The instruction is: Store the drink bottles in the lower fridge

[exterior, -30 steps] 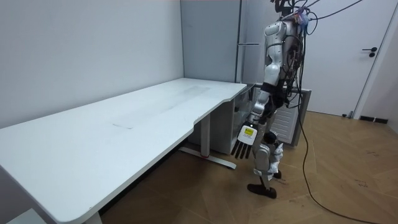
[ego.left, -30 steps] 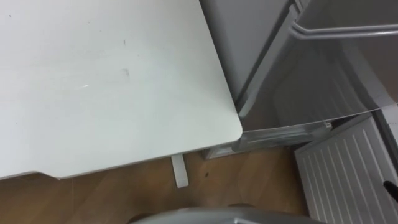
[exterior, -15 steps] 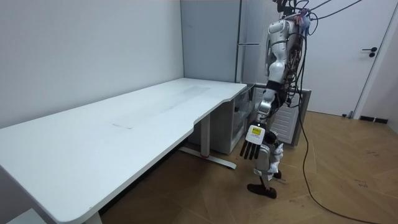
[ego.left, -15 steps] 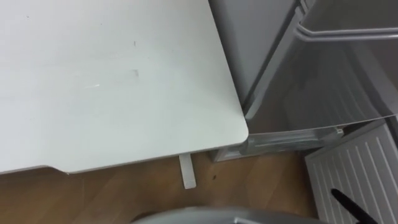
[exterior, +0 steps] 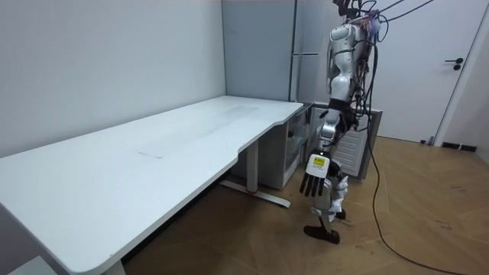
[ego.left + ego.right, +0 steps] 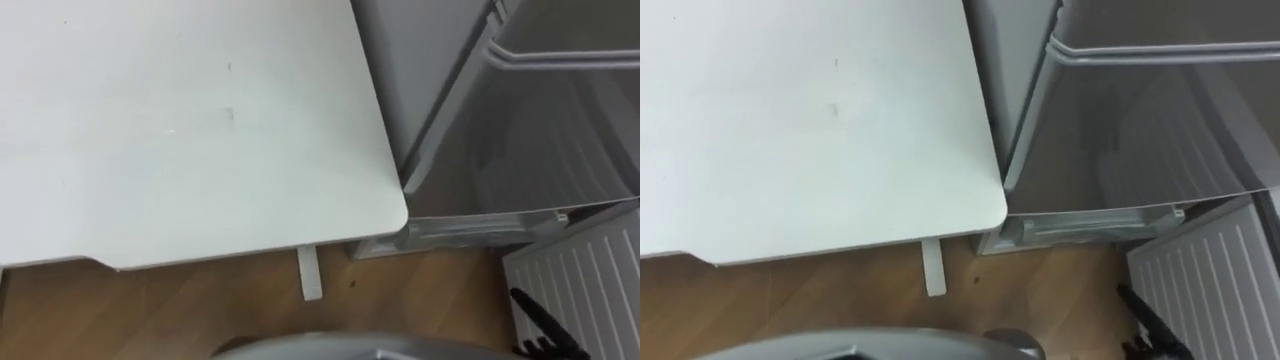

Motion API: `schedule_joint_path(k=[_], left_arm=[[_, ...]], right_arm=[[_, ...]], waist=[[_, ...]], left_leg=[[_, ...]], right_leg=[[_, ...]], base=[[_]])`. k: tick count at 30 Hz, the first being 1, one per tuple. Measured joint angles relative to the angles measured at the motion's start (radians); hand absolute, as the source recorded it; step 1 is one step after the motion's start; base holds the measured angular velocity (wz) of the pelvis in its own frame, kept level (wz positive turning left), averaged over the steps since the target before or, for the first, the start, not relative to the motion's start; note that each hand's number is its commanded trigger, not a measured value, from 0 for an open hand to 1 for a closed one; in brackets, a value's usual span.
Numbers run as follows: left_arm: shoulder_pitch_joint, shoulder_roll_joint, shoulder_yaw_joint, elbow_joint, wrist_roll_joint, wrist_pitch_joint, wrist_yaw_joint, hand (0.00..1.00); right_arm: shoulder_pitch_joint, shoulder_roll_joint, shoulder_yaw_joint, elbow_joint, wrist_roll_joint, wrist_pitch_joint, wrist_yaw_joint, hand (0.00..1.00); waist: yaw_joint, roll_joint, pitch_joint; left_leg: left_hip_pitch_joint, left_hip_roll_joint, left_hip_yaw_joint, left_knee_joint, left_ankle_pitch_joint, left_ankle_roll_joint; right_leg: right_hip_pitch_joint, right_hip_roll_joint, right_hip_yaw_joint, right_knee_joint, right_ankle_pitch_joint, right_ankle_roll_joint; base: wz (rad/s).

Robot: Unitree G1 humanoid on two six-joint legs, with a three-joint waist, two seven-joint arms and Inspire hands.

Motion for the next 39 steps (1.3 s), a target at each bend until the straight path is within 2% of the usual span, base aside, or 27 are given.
schedule_joint_path(k=[2,3,5,6,7,8,10,12,14,16,20,25,26,30,33,39], left_arm=[[-0.047,0.0,-0.01,0.02,0.0,-0.002,-0.02,0.0],[-0.06,-0.001,-0.011,0.026,0.001,-0.002,-0.024,0.0],[-0.123,-0.001,-0.031,0.055,0.0,0.0,-0.036,0.0],[-0.137,-0.001,-0.039,0.058,-0.001,-0.001,-0.038,0.0],[-0.17,0.003,-0.049,0.072,-0.002,-0.005,-0.039,0.0],[-0.194,0.008,-0.057,0.074,-0.005,-0.006,-0.036,0.0],[-0.216,0.018,-0.091,0.074,-0.036,-0.006,-0.028,0.0],[-0.228,0.028,-0.115,0.073,-0.076,-0.007,-0.024,0.0],[-0.242,0.057,-0.18,0.069,-0.12,0.002,-0.015,0.0],[-0.245,0.072,-0.226,0.059,-0.119,0.004,-0.009,0.0],[-0.251,0.084,-0.292,0.015,-0.131,0.0,0.011,0.0],[-0.264,0.088,-0.354,-0.018,-0.217,-0.002,0.013,0.0],[-0.264,0.089,-0.366,-0.018,-0.247,-0.004,0.019,0.0],[-0.261,0.091,-0.385,-0.03,-0.278,-0.011,0.045,0.0],[-0.259,0.092,-0.391,-0.047,-0.297,-0.018,0.064,0.0],[-0.256,0.092,-0.396,-0.061,-0.306,-0.038,0.123,0.0]], right_arm=[[-0.084,-0.003,-0.007,0.028,0.031,-0.006,0.009,0.0],[-0.111,-0.003,-0.012,0.032,0.045,-0.006,0.009,0.0],[-0.242,-0.019,-0.033,0.081,0.079,-0.018,0.008,0.0],[-0.267,-0.026,-0.033,0.094,0.079,-0.021,0.009,0.0],[-0.321,-0.033,-0.031,0.104,0.085,-0.027,0.004,0.0],[-0.356,-0.034,-0.026,0.104,0.096,-0.027,-0.006,0.0],[-0.395,-0.041,-0.015,0.109,0.125,-0.024,-0.016,0.0],[-0.44,-0.069,0.0,0.143,0.163,-0.02,-0.02,0.0],[-0.469,-0.112,0.024,0.147,0.19,-0.021,-0.029,0.0],[-0.501,-0.147,0.054,0.15,0.2,-0.021,-0.037,0.0],[-0.57,-0.211,0.127,0.165,0.237,-0.021,-0.045,0.0],[-0.652,-0.222,0.167,0.152,0.279,-0.023,-0.07,0.0],[-0.671,-0.224,0.172,0.135,0.294,-0.023,-0.071,0.0],[-0.709,-0.237,0.194,0.105,0.326,-0.027,-0.097,0.0],[-0.714,-0.27,0.204,0.091,0.327,-0.027,-0.113,0.0],[-0.715,-0.309,0.253,-0.001,0.242,-0.022,-0.172,0.0]], waist=[[0.009,0.021,0.01],[0.009,0.024,0.012],[0.012,0.059,0.0313],[0.013,0.067,0.034],[0.032,0.077,0.0352],[0.048,0.081,0.0345],[0.057,0.081,0.0324],[0.064,0.086,0.0291],[0.068,0.083,0.0287],[0.08,0.079,0.0286],[0.092,0.078,0.0293],[0.122,0.069,0.0316],[0.122,0.069,0.0316],[0.122,0.061,0.0342],[0.117,0.055,0.0347],[0.105,0.054,0.0353]], left_leg=[[-0.102,0.005,-0.007,0.082,-0.005,0.007],[-0.128,0.005,-0.009,0.1,-0.006,0.008],[-0.253,0.004,-0.01,0.19,-0.018,0.026],[-0.286,0.004,-0.01,0.21,-0.021,0.028],[-0.355,0.002,-0.008,0.241,-0.024,0.032],[-0.416,-0.001,-0.008,0.271,-0.023,0.035],[-0.492,-0.014,-0.014,0.311,-0.019,0.04],[-0.564,-0.023,-0.027,0.34,-0.008,0.04],[-0.652,-0.038,-0.031,0.37,0.01,0.045],[-0.714,-0.041,-0.026,0.391,0.02,0.048],[-0.856,-0.047,-0.025,0.453,0.029,0.049],[-0.998,-0.043,-0.011,0.527,0.024,0.05],[-1.029,-0.045,-0.005,0.545,0.021,0.051],[-1.087,-0.047,-0.005,0.601,0.005,0.046],[-1.134,-0.043,-0.004,0.646,-0.008,0.045],[-1.177,-0.035,0.002,0.732,-0.04,0.053]], right_leg=[[-0.096,-0.005,-0.002,0.064,-0.002,-0.002],[-0.123,-0.009,-0.004,0.086,-0.003,-0.003],[-0.256,-0.021,0.001,0.187,-0.02,-0.002],[-0.291,-0.023,0.007,0.21,-0.024,-0.002],[-0.37,-0.028,0.019,0.262,-0.029,-0.002],[-0.438,-0.036,0.025,0.307,-0.035,-0.003],[-0.521,-0.055,0.024,0.367,-0.054,-0.001],[-0.59,-0.067,0.017,0.405,-0.062,0.002],[-0.681,-0.087,0.014,0.46,-0.063,0.0],[-0.754,-0.092,0.028,0.495,-0.062,-0.003],[-0.901,-0.109,0.031,0.574,-0.067,-0.012],[-1.059,-0.111,0.055,0.666,-0.074,-0.02],[-1.093,-0.12,0.056,0.694,-0.082,-0.023],[-1.157,-0.132,0.06,0.767,-0.111,-0.033],[-1.206,-0.136,0.062,0.81,-0.125,-0.038],[-1.247,-0.144,0.069,0.883,-0.149,-0.047]], base=[[0.05],[0.0],[0.0],[-0.11],[-0.11],[-0.07],[0.19],[0.29],[0.26],[0.04],[0.08],[0.01],[0.06],[0.14],[0.03],[-0.06]])
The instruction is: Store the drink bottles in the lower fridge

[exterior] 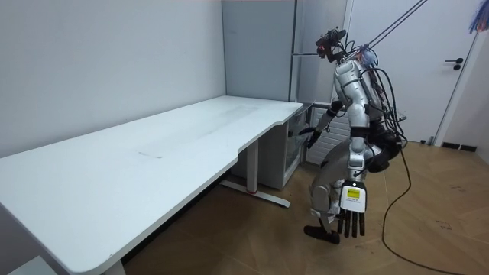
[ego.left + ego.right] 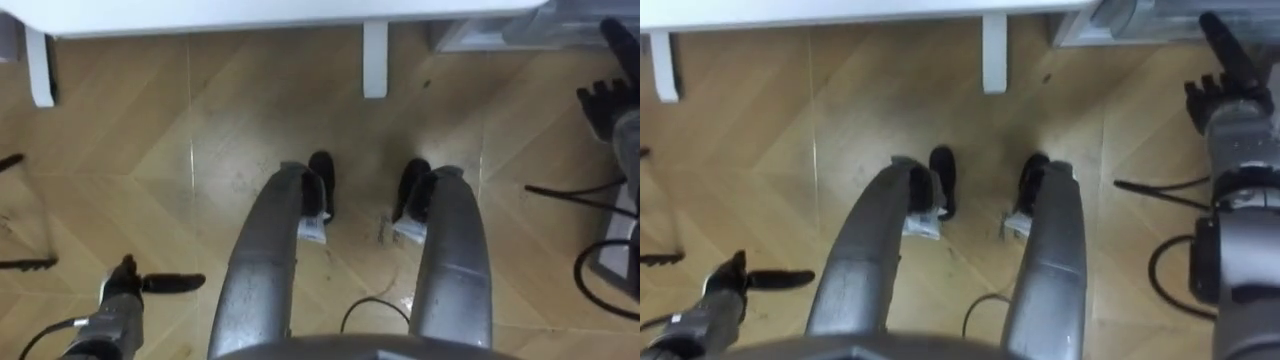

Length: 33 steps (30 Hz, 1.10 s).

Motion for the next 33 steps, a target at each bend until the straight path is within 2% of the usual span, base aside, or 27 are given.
schedule_joint_path(k=[4,8,10,12,18,21,23,25,30,31,33], left_arm=[[0.051,0.005,0.0,-0.06,-0.003,-0.012,0.019,0.0],[0.077,0.012,0.001,-0.062,-0.01,-0.014,0.03,0.0],[0.098,0.013,0.003,-0.063,-0.01,-0.021,0.041,0.0],[0.115,0.017,0.002,-0.065,-0.014,-0.028,0.052,0.0],[0.129,0.024,-0.001,-0.064,-0.052,-0.041,0.064,0.0],[0.13,0.046,-0.038,-0.064,-0.081,-0.043,0.063,0.0],[0.137,0.066,-0.044,-0.067,-0.088,-0.042,0.063,0.0],[0.146,0.073,-0.044,-0.077,-0.089,-0.042,0.063,0.0],[0.167,0.075,-0.051,-0.085,-0.089,-0.031,0.048,0.0],[0.171,0.075,-0.05,-0.084,-0.09,-0.028,0.038,0.0],[0.176,0.077,-0.05,-0.084,-0.09,-0.02,0.031,0.0]], right_arm=[[-0.007,-0.05,0.069,-0.075,-0.051,0.008,-0.079,0.0],[-0.05,-0.069,0.109,-0.083,-0.102,0.01,-0.139,0.0],[-0.107,-0.078,0.105,-0.129,-0.12,0.014,-0.199,0.0],[-0.142,-0.082,0.107,-0.142,-0.134,0.009,-0.244,0.0],[-0.163,-0.087,0.178,-0.179,-0.293,0.01,-0.357,0.0],[-0.176,-0.087,0.209,-0.181,-0.378,0.01,-0.398,0.0],[-0.176,-0.09,0.238,-0.205,-0.415,0.01,-0.441,0.0],[-0.177,-0.096,0.269,-0.209,-0.441,0.013,-0.47,0.0],[-0.176,-0.098,0.316,-0.209,-0.455,0.03,-0.487,0.0],[-0.174,-0.102,0.337,-0.209,-0.455,0.03,-0.488,0.0],[-0.165,-0.11,0.353,-0.207,-0.436,0.03,-0.477,0.0]], waist=[[0.0,-0.001,-0.0005],[0.0,-0.002,-0.0001],[-0.016,-0.006,-0.0007],[-0.021,-0.01,-0.0003],[-0.021,-0.022,0.001],[-0.019,-0.031,0.0012],[-0.018,-0.042,0.0003],[-0.016,-0.042,0.0002],[0.0,-0.043,0.0004],[0.011,-0.043,0.0005],[0.015,-0.043,0.0007]], left_leg=[[-0.004,0.002,0.007,0.016,-0.007,0.011],[-0.007,0.001,0.008,0.024,-0.006,0.01],[-0.011,0.001,0.014,0.026,-0.006,0.01],[-0.007,0.003,0.016,0.026,-0.005,0.007],[-0.006,0.009,0.007,0.027,-0.006,-0.006],[-0.006,0.009,0.001,0.026,-0.002,-0.012],[-0.006,0.009,-0.005,0.025,0.001,-0.017],[-0.002,0.007,-0.012,0.024,0.002,-0.019],[0.028,0.015,-0.011,0.01,0.002,-0.02],[0.035,0.024,-0.01,0.011,-0.002,-0.022],[0.047,0.026,-0.011,0.004,-0.003,-0.024]], right_leg=[[-0.011,-0.019,0.003,0.02,-0.001,0.002],[-0.014,-0.019,0.003,0.029,0.0,0.003],[-0.025,-0.018,0.01,0.035,-0.002,0.003],[-0.023,-0.011,0.012,0.035,-0.002,0.002],[-0.022,0.0,0.011,0.036,-0.003,0.001],[-0.02,0.004,0.009,0.037,-0.004,0.0],[-0.017,0.003,0.003,0.036,-0.006,-0.007],[-0.008,0.002,-0.003,0.035,-0.008,-0.011],[0.024,0.007,-0.009,0.016,-0.007,-0.013],[0.031,0.016,-0.009,0.008,-0.003,-0.015],[0.041,0.022,-0.009,0.003,-0.003,-0.016]], base=[[-0.03],[0.01],[-0.02],[-0.05],[-0.01],[0.03],[0.05],[0.06],[-0.05],[-0.17],[-0.07]])
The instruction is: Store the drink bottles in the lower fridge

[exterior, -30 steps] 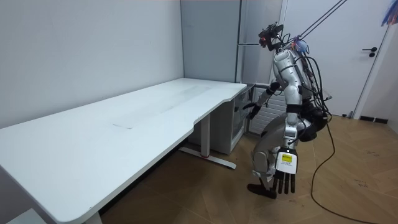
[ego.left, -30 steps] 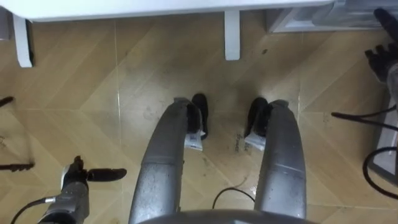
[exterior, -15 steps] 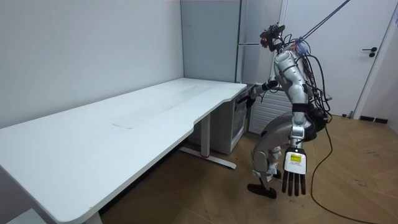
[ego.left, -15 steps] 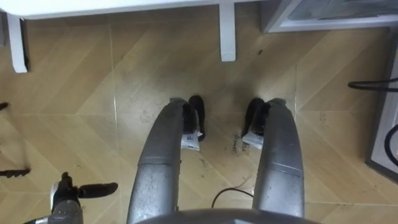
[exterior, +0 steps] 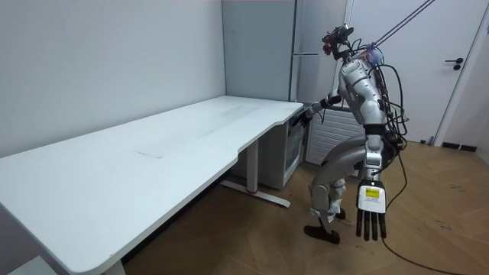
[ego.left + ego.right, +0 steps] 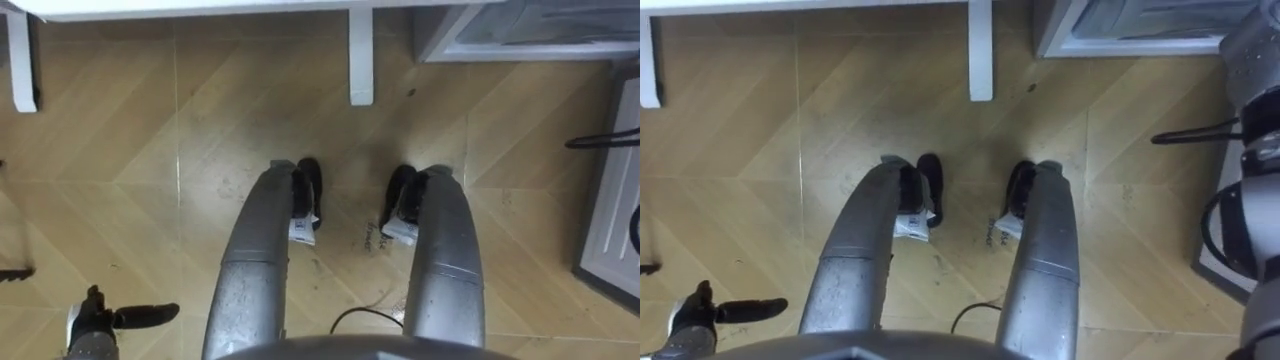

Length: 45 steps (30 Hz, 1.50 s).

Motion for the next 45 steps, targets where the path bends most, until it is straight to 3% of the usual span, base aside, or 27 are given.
schedule_joint_path(k=[4,7,9,14,19,21,24,28,32,35,36,38,42,44,45], left_arm=[[0.022,0.035,-0.015,-0.042,-0.007,0.021,-0.041,0.0],[0.026,0.063,-0.014,-0.057,-0.018,0.029,-0.082,0.0],[0.03,0.064,-0.012,-0.055,-0.015,0.037,-0.104,0.0],[0.042,0.063,-0.016,-0.057,-0.018,0.05,-0.159,0.0],[0.043,0.06,-0.012,-0.051,-0.019,0.048,-0.175,0.0],[0.041,0.051,-0.001,-0.045,-0.014,0.043,-0.173,0.0],[0.039,0.009,0.044,-0.02,0.012,0.032,-0.168,0.0],[0.039,-0.038,0.093,0.024,0.018,0.028,-0.166,0.0],[0.045,-0.066,0.187,0.056,0.042,0.025,-0.139,0.0],[0.053,-0.072,0.192,0.063,0.052,0.008,-0.122,0.0],[0.056,-0.073,0.198,0.063,0.056,0.007,-0.121,0.0],[0.07,-0.099,0.254,0.059,0.101,0.002,-0.114,0.0],[0.106,-0.121,0.309,0.054,0.127,0.013,-0.107,0.0],[0.129,-0.122,0.331,0.034,0.13,0.011,-0.105,0.0],[0.131,-0.124,0.341,0.034,0.132,0.012,-0.106,0.0]], right_arm=[[0.02,-0.001,0.03,0.083,0.042,-0.003,0.094,0.0],[0.06,-0.005,0.028,0.169,0.074,-0.025,0.203,0.0],[0.106,-0.012,0.026,0.198,0.065,-0.032,0.279,0.0],[0.315,-0.015,0.025,0.204,0.058,-0.034,0.474,0.0],[0.48,0.014,-0.024,0.204,0.039,-0.034,0.564,0.0],[0.521,0.039,-0.064,0.201,0.03,-0.039,0.576,0.0],[0.588,0.1,-0.094,0.189,0.001,-0.05,0.591,0.0],[0.681,0.16,-0.167,0.084,-0.123,-0.05,0.6,0.0],[0.78,0.204,-0.249,-0.053,-0.221,-0.055,0.602,0.0],[0.826,0.208,-0.281,-0.123,-0.258,-0.055,0.582,0.0],[0.829,0.208,-0.291,-0.134,-0.275,-0.055,0.58,0.0],[0.89,0.223,-0.347,-0.184,-0.389,-0.019,0.569,0.0],[0.947,0.228,-0.415,-0.296,-0.5,0.002,0.529,0.0],[0.962,0.228,-0.42,-0.32,-0.528,0.002,0.496,0.0],[0.963,0.228,-0.428,-0.32,-0.53,0.004,0.494,0.0]], waist=[[0.03,0.001,0.0005],[0.052,0.0,0.0013],[0.057,0.004,0.0019],[0.076,0.021,0.0069],[0.077,0.028,0.0045],[0.066,0.029,0.0037],[0.057,0.033,0.0001],[0.024,0.026,-0.0141],[-0.012,-0.004,-0.028],[-0.032,-0.037,-0.0377],[-0.036,-0.044,-0.0375],[-0.061,-0.06,-0.0363],[-0.087,-0.066,-0.0347],[-0.112,-0.084,-0.0241],[-0.116,-0.085,-0.0248]], left_leg=[[0.047,0.014,-0.015,-0.004,-0.014,-0.016],[0.099,0.018,-0.031,-0.031,-0.014,-0.023],[0.134,0.017,-0.038,-0.047,-0.017,-0.028],[0.227,0.016,-0.07,-0.104,-0.023,-0.04],[0.335,0.014,-0.079,-0.181,-0.018,-0.037],[0.372,0.012,-0.078,-0.203,-0.02,-0.037],[0.458,0.015,-0.077,-0.261,-0.021,-0.038],[0.596,0.013,-0.055,-0.36,-0.019,-0.036],[0.781,0.003,-0.045,-0.488,-0.007,-0.036],[0.912,-0.008,-0.044,-0.577,0.007,-0.035],[0.938,-0.009,-0.042,-0.593,0.01,-0.035],[1.026,-0.011,-0.035,-0.657,0.016,-0.032],[1.096,-0.013,-0.019,-0.714,0.019,-0.029],[1.131,-0.017,-0.012,-0.739,0.02,-0.028],[1.14,-0.017,-0.012,-0.747,0.02,-0.028]], right_leg=[[0.063,0.009,-0.029,-0.022,-0.006,-0.01],[0.124,0.021,-0.043,-0.054,-0.012,-0.012],[0.164,0.022,-0.051,-0.073,-0.015,-0.012],[0.284,0.036,-0.086,-0.152,-0.014,-0.013],[0.403,0.038,-0.11,-0.239,-0.008,-0.014],[0.44,0.038,-0.112,-0.26,-0.009,-0.012],[0.528,0.053,-0.112,-0.328,-0.002,-0.002],[0.655,0.054,-0.109,-0.422,0.008,0.009],[0.833,0.064,-0.106,-0.547,0.021,0.028],[0.959,0.068,-0.105,-0.635,0.032,0.043],[0.986,0.07,-0.105,-0.652,0.035,0.045],[1.071,0.076,-0.105,-0.721,0.048,0.055],[1.122,0.079,-0.087,-0.758,0.063,0.064],[1.146,0.081,-0.079,-0.767,0.065,0.066],[1.157,0.084,-0.076,-0.778,0.066,0.069]], base=[[-0.04],[0.04],[0.02],[0.05],[0.04],[0.0],[-0.03],[-0.09],[-0.03],[0.0],[-0.04],[-0.03],[-0.26],[-0.12],[-0.08]])
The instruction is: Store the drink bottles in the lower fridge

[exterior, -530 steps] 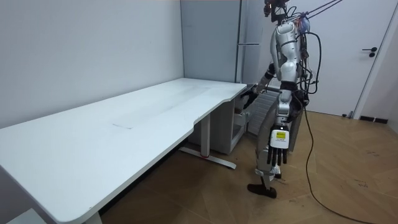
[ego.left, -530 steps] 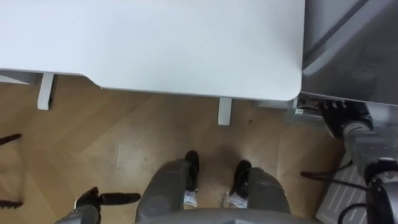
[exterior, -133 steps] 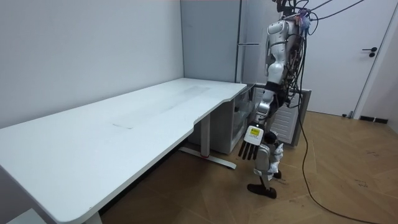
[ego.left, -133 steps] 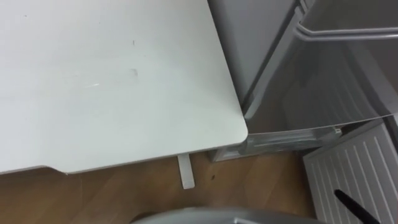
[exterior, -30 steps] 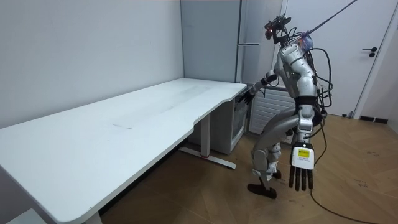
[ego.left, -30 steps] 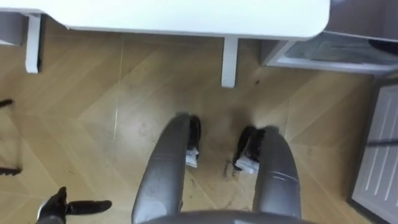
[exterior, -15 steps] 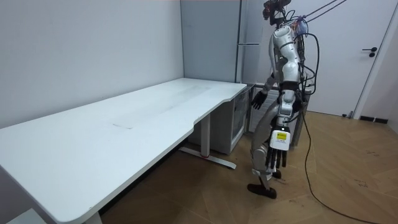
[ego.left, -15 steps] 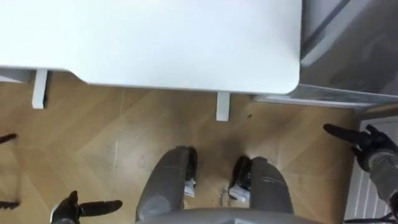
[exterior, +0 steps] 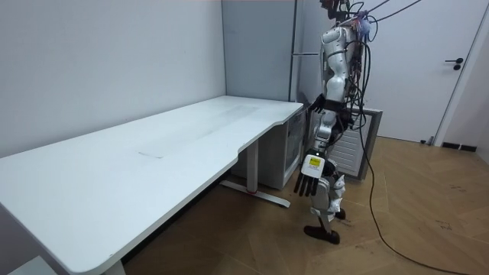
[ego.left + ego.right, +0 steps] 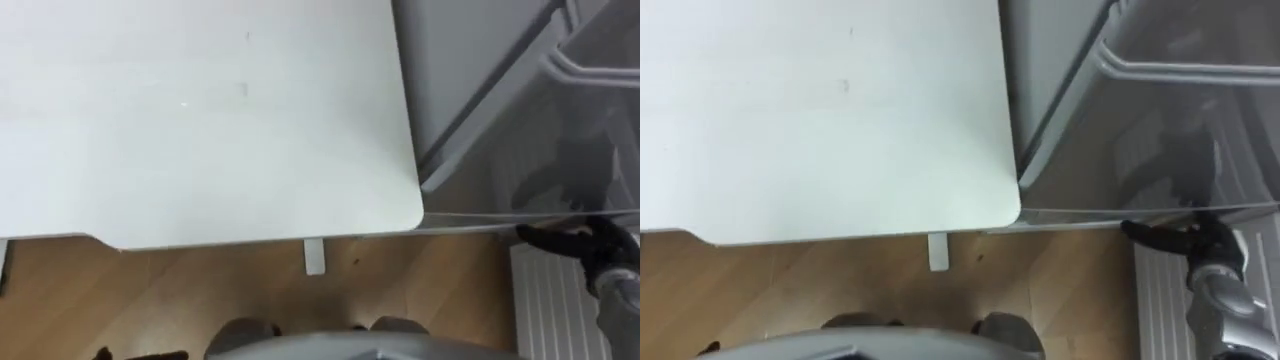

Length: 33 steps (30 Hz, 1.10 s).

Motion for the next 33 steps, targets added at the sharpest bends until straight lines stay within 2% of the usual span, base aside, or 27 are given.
schedule_joint_path(k=[4,5,7,8,10,11,13,15,19,22,23,27,29,33], left_arm=[[0.003,-0.007,0.081,-0.006,0.038,0.0,-0.004,0.0],[0.009,-0.007,0.105,-0.004,0.038,0.002,0.0,0.0],[0.011,-0.006,0.133,-0.008,0.038,0.004,0.002,0.0],[0.011,-0.005,0.148,-0.012,0.038,0.005,0.003,0.0],[0.012,-0.001,0.155,-0.012,0.038,0.009,0.003,0.0],[0.016,0.0,0.154,-0.014,0.038,0.018,0.004,0.0],[0.018,-0.001,0.152,-0.013,0.037,0.037,0.004,0.0],[0.017,-0.002,0.151,-0.014,0.038,0.053,0.004,0.0],[0.027,0.01,0.166,-0.011,0.043,0.068,0.004,0.0],[0.038,0.009,0.203,-0.012,0.095,0.07,0.001,0.0],[0.038,0.008,0.216,-0.012,0.114,0.07,-0.002,0.0],[0.037,0.01,0.239,-0.012,0.115,0.068,-0.004,0.0],[0.039,0.007,0.252,-0.012,0.116,0.068,-0.004,0.0],[0.039,0.002,0.273,-0.016,0.121,0.069,-0.004,0.0]], right_arm=[[0.006,-0.006,-0.074,-0.034,-0.022,0.017,-0.041,0.0],[0.006,-0.016,-0.104,-0.072,-0.021,0.014,-0.067,0.0],[0.002,-0.038,-0.156,-0.106,-0.027,0.007,-0.1,0.0],[-0.002,-0.052,-0.187,-0.113,-0.027,0.002,-0.123,0.0],[-0.009,-0.068,-0.217,-0.104,-0.028,-0.005,-0.148,0.0],[-0.017,-0.08,-0.222,-0.08,-0.029,-0.006,-0.159,0.0],[-0.034,-0.094,-0.223,-0.035,-0.028,-0.005,-0.179,0.0],[-0.048,-0.106,-0.227,0.007,-0.03,-0.005,-0.191,0.0],[-0.053,-0.107,-0.311,0.095,-0.031,-0.002,-0.197,0.0],[-0.048,-0.108,-0.373,0.129,-0.03,-0.002,-0.197,0.0],[-0.037,-0.108,-0.388,0.142,-0.029,-0.002,-0.197,0.0],[-0.021,-0.109,-0.391,0.216,0.036,-0.003,-0.178,0.0],[-0.018,-0.11,-0.392,0.309,0.073,-0.001,-0.149,0.0],[-0.011,-0.111,-0.412,0.398,0.092,0.009,-0.096,0.0]], waist=[[-0.01,-0.014,-0.0034],[-0.012,-0.02,-0.008],[-0.026,-0.034,-0.0094],[-0.027,-0.04,-0.0132],[-0.029,-0.056,-0.011],[-0.028,-0.068,-0.0139],[-0.028,-0.077,-0.0142],[-0.03,-0.076,-0.0143],[-0.045,-0.064,-0.0142],[-0.062,-0.058,-0.0117],[-0.063,-0.056,-0.0134],[-0.062,-0.059,-0.0146],[-0.059,-0.06,-0.0172],[-0.071,-0.059,-0.018]], left_leg=[[0.024,0.0,0.005,-0.011,0.0,0.0],[0.034,0.0,0.004,-0.016,0.0,0.0],[0.049,0.0,-0.004,-0.024,0.0,0.0],[0.059,0.001,-0.006,-0.026,0.0,0.0],[0.069,0.006,-0.009,-0.026,0.0,0.0],[0.073,0.013,-0.008,-0.026,0.0,0.0],[0.077,0.02,-0.007,-0.026,0.0,0.0],[0.072,0.023,-0.008,-0.025,0.0,-0.001],[0.065,0.019,-0.008,-0.026,0.0,0.0],[0.066,0.019,-0.005,-0.037,0.002,0.0],[0.067,0.019,-0.003,-0.044,0.006,-0.002],[0.083,0.023,0.009,-0.072,0.023,-0.009],[0.083,0.031,0.013,-0.072,0.024,-0.012],[0.078,0.032,-0.004,-0.07,0.027,-0.016]], right_leg=[[0.023,0.007,0.023,-0.031,0.009,0.004],[0.025,0.009,0.032,-0.033,0.011,0.004],[0.048,0.013,0.029,-0.05,0.014,0.005],[0.062,0.016,0.03,-0.06,0.017,0.005],[0.085,0.024,0.03,-0.088,0.027,0.004],[0.099,0.032,0.029,-0.111,0.043,0.001],[0.11,0.042,0.029,-0.14,0.063,0.001],[0.111,0.045,0.029,-0.155,0.076,0.0],[0.108,0.042,0.027,-0.155,0.079,0.002],[0.108,0.042,0.03,-0.151,0.079,0.001],[0.108,0.042,0.031,-0.149,0.08,0.0],[0.109,0.048,0.041,-0.149,0.085,-0.008],[0.11,0.055,0.044,-0.152,0.089,-0.013],[0.11,0.056,0.034,-0.153,0.09,-0.014]], base=[[-0.16],[-0.26],[0.02],[0.1],[0.0],[0.0],[-0.02],[-0.02],[0.04],[-0.05],[-0.04],[-0.1],[-0.03],[0.08]])
